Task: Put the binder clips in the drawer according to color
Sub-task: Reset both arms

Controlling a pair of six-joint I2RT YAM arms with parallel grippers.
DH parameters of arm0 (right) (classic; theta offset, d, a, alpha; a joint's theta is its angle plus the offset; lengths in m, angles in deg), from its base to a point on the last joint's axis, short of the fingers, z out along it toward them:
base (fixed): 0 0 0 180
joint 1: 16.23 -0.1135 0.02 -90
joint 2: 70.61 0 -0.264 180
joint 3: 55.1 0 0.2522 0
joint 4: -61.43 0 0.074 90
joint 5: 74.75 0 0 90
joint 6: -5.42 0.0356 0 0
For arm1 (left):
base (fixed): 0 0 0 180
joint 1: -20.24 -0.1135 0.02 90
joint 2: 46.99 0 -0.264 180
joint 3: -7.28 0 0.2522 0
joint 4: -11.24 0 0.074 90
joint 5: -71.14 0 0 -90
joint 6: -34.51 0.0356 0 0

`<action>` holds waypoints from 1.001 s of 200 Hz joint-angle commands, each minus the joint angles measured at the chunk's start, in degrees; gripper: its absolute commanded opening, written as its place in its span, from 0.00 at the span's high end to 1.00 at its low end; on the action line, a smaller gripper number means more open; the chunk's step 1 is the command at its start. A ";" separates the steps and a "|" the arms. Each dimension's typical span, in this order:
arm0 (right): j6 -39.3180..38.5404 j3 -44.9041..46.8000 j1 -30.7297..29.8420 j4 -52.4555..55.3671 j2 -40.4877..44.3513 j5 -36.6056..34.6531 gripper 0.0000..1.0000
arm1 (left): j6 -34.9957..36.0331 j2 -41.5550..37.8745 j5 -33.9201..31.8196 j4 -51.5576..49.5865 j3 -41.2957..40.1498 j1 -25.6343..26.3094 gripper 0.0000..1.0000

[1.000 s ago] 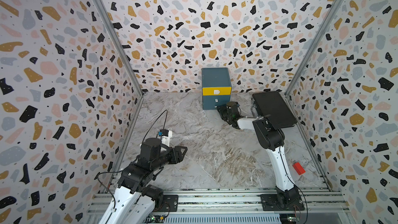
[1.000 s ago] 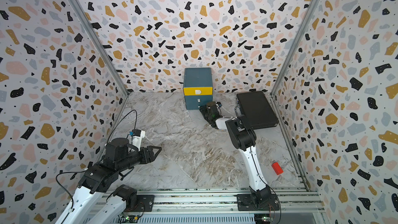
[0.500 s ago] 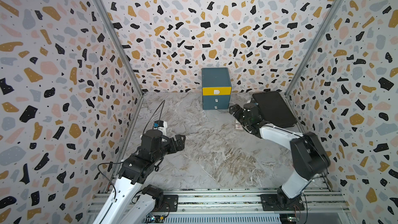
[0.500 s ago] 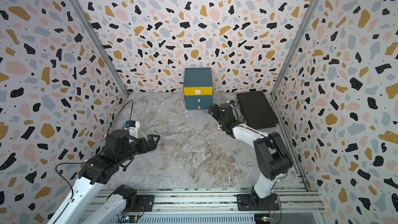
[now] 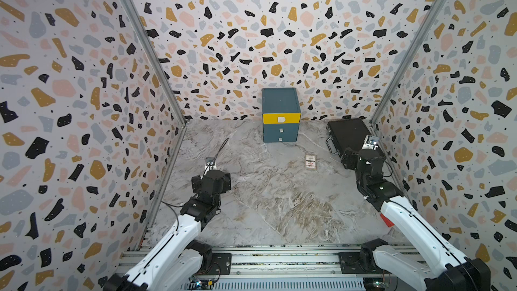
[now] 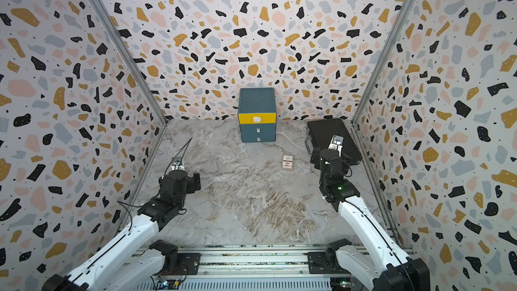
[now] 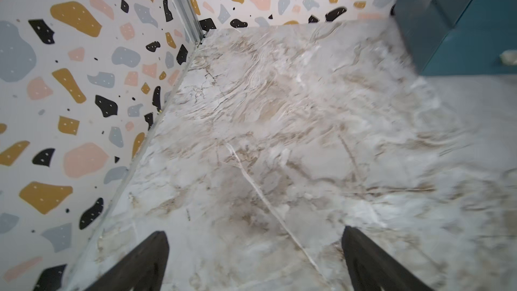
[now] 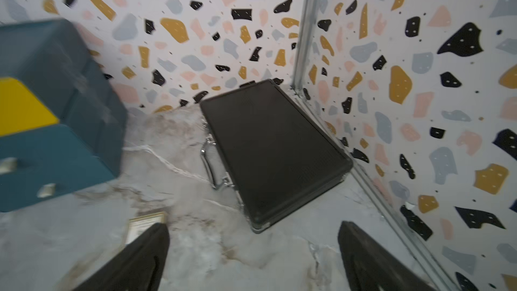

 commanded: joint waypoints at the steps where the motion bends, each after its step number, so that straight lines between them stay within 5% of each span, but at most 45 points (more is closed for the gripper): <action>1: -8.98 9.42 0.81 -14.57 0.27 -2.58 0.00 | 10.14 6.56 -5.98 20.32 -3.54 -0.01 0.00; 78: -14.71 16.83 3.23 -39.55 -19.08 -0.41 0.00 | 15.68 23.98 -8.19 37.68 -2.39 -2.39 0.00; 105: -17.86 15.85 4.43 -41.31 -21.39 2.68 0.00 | 16.95 24.91 -7.01 37.09 -1.46 -4.14 0.00; 131: -17.73 20.35 7.21 -57.10 -27.43 5.70 0.00 | 17.99 23.96 -6.50 40.66 -3.50 -4.84 0.00; 147: -16.39 20.10 7.69 -52.35 -25.17 7.08 0.00 | 17.94 24.13 -6.37 40.36 -3.33 -4.86 0.00; 179: -17.72 23.48 8.90 -67.08 -32.36 11.09 0.00 | 15.45 22.97 -7.72 38.68 -3.32 -4.90 0.00; 200: -15.89 20.73 9.99 -56.91 -29.66 12.66 0.00 | 13.59 20.46 -7.86 39.25 -5.19 -4.95 0.00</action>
